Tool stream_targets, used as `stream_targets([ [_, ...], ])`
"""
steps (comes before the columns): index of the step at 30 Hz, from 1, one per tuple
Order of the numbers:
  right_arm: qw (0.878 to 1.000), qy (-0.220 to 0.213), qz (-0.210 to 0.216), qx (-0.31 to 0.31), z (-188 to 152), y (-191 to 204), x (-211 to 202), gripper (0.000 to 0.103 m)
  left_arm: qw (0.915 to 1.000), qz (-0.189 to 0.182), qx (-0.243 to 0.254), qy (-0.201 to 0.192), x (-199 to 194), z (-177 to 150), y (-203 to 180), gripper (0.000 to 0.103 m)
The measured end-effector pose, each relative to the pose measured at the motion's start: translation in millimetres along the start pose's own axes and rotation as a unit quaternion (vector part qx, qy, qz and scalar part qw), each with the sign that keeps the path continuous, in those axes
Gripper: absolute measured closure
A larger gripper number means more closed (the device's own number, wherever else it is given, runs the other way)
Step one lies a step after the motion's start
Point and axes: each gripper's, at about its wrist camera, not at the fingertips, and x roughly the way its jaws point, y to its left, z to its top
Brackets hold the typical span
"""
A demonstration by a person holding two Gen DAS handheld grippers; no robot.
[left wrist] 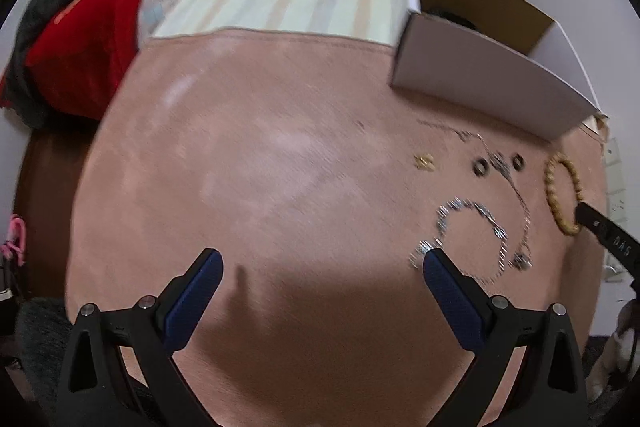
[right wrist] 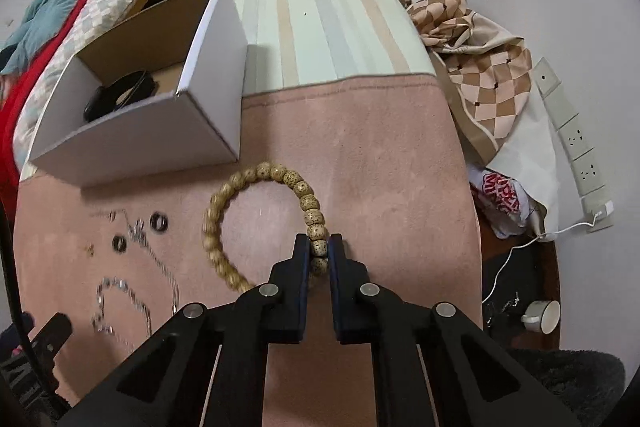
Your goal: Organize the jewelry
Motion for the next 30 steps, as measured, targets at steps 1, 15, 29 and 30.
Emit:
stream_targets([
  [1, 1.000, 0.002, 0.001, -0.005, -4.0, -1.3, -1.9, 0.094, 1.0000, -0.008, 0.003, 0.003, 0.9, -2.9, -2.7, 0.001],
  [15, 1.000, 0.018, 0.010, -0.004, -51.1, -13.6, -21.8, 0.094, 0.9985, -0.043, 0.033, 0.007, 12.1, -14.5, -44.7, 0.015],
  [29, 1.000, 0.012, 0.021, 0.003, -47.0, -13.8, -27.2, 0.094, 0.9956, -0.059, 0.072, -0.011, 6.4, -1.8, -40.9, 0.101],
  [30, 1.000, 0.008, 0.023, 0.005, -46.3, -14.0, -29.6, 0.094, 0.9959, -0.060, 0.067, -0.010, 5.7, -1.4, -35.6, 0.101],
])
